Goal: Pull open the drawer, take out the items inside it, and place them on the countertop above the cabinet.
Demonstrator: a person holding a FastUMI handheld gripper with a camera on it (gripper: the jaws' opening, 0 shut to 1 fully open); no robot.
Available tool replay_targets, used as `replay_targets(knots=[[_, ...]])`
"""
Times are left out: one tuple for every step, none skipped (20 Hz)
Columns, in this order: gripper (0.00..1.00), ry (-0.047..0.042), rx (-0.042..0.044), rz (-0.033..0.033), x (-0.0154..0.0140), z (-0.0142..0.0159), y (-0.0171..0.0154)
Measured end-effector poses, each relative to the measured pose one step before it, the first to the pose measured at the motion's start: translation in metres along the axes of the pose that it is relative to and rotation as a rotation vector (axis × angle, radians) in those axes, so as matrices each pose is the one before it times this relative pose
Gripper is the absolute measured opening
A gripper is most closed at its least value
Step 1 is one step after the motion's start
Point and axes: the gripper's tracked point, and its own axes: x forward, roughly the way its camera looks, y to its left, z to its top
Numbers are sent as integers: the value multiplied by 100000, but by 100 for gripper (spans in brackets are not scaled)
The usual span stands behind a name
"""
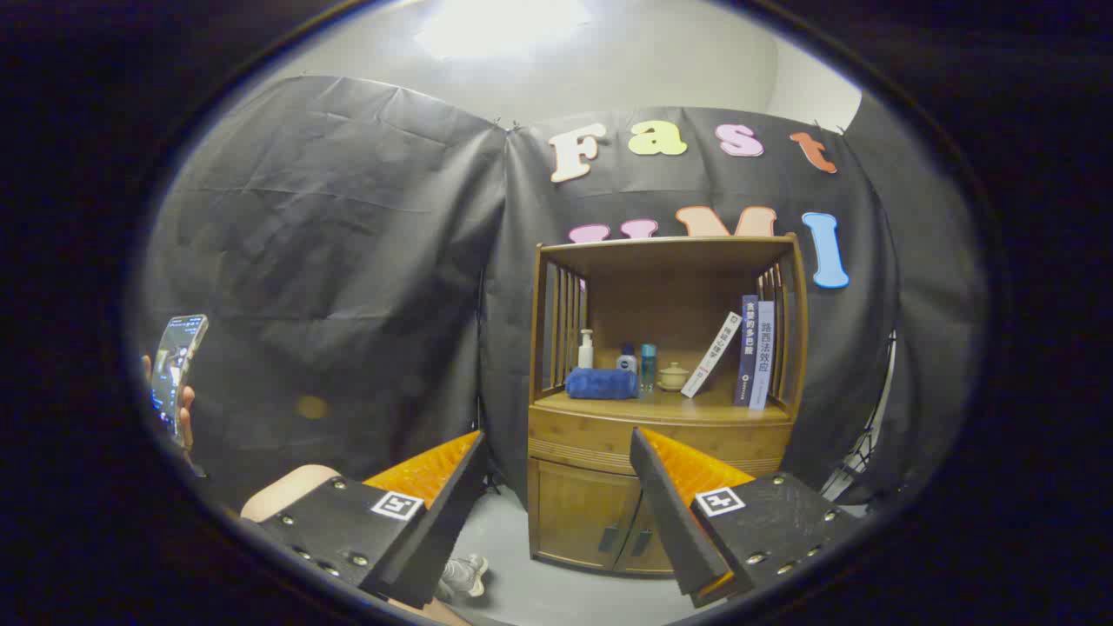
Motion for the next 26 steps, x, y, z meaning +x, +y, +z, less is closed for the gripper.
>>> replay_targets(knots=[[98,52,470,-100,65,-54,-199],[96,12,251,-343,79,-1,-109],[95,-136,27,-1326,59,52,-465],[94,-683,-7,-1371,77,105,-468],[94,-527,-175,-1221,-213,267,-317],[94,-240,-402,180,77,72,-83],[94,9,-813,-575,156,-105,-180],[94,-397,-930,-561,71,84,-333],[94,-495,-371,-952,-14,75,-308],[94,-177,236,-518,39,67,-259],[94,70,442,-305,139,-114,-21],[94,140,149,-914,69,-28,-205],[94,-71,-124,-1015,65,-2,-366],[94,6,-212,-746,223,-52,-220],[94,167,-286,134,333,-101,-34],[95,341,-308,301,460,-165,53],[95,347,-376,-779,580,-198,-475],[95,-123,-215,-491,717,-31,-402],[95,-243,-154,-1098,827,-64,-365],[95,56,-216,-1368,954,-134,-597],[95,-99,23,-1012,976,-171,-480],[96,374,-395,-772,1176,-276,-385],[96,339,-1419,-1570,1399,-499,-624],[96,259,-1390,-1486,1124,-340,-589],[96,630,-1664,-1062,1520,-630,-495],[96,1044,-979,-1029,1464,-842,-350]])
